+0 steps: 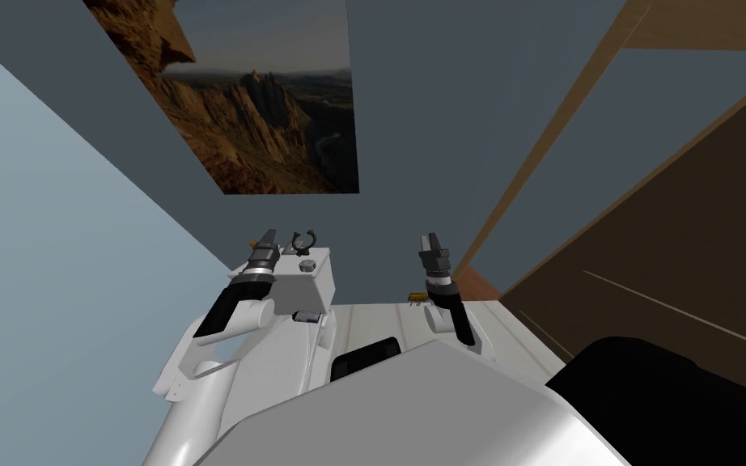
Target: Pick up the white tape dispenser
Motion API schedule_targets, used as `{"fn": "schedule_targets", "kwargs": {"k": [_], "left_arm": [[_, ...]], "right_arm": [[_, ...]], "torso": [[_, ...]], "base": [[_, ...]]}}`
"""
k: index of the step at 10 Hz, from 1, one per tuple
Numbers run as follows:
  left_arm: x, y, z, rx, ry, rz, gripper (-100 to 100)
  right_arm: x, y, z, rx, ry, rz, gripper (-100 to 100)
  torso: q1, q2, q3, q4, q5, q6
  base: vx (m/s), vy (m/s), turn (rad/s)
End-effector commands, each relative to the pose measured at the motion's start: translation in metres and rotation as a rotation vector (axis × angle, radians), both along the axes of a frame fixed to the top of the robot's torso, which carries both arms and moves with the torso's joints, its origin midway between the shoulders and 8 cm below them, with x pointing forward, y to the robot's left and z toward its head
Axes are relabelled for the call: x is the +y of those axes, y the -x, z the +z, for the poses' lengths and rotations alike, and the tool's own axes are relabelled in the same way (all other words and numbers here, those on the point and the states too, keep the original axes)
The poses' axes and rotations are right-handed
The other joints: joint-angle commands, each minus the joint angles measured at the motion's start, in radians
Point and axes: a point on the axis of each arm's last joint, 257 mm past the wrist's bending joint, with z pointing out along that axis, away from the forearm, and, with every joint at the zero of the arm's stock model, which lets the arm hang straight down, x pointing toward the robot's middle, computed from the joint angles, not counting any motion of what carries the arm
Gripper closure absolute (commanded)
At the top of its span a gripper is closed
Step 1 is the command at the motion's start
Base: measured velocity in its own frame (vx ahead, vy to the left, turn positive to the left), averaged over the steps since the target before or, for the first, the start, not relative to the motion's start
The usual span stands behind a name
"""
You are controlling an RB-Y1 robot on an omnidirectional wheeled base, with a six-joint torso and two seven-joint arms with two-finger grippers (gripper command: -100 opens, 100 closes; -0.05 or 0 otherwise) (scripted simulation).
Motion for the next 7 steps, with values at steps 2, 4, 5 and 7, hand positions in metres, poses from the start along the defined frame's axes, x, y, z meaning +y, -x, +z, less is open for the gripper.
{"fn": "schedule_targets", "kwargs": {"k": [2,4,5,7], "left_arm": [[0.009,-0.021,-0.002,0.054,-0.021,0.027,-100],[0.007,-0.026,0.000,0.066,-0.017,0.026,-100],[0.013,-0.037,0.002,0.089,-0.028,0.042,-100],[0.012,-0.041,0.002,0.106,-0.024,0.043,-100]], "right_arm": [[0.000,0.000,0.000,0.000,0.000,0.000,0],[0.000,0.000,0.000,0.000,0.000,0.000,0],[0.000,0.000,0.000,0.000,0.000,0.000,0],[0.000,0.000,0.000,0.000,0.000,0.000,0]], "torso": [[0.000,0.000,0.000,0.000,0.000,0.000],[0.001,0.001,0.000,0.000,0.000,0.000],[0.000,0.000,0.000,0.000,0.000,0.000],[0.000,0.000,0.000,0.000,0.000,0.000]], "base": [[-0.031,0.039,0.064],[-0.023,0.031,0.013],[-0.020,0.043,0.075],[-0.019,0.023,0.011]]}}
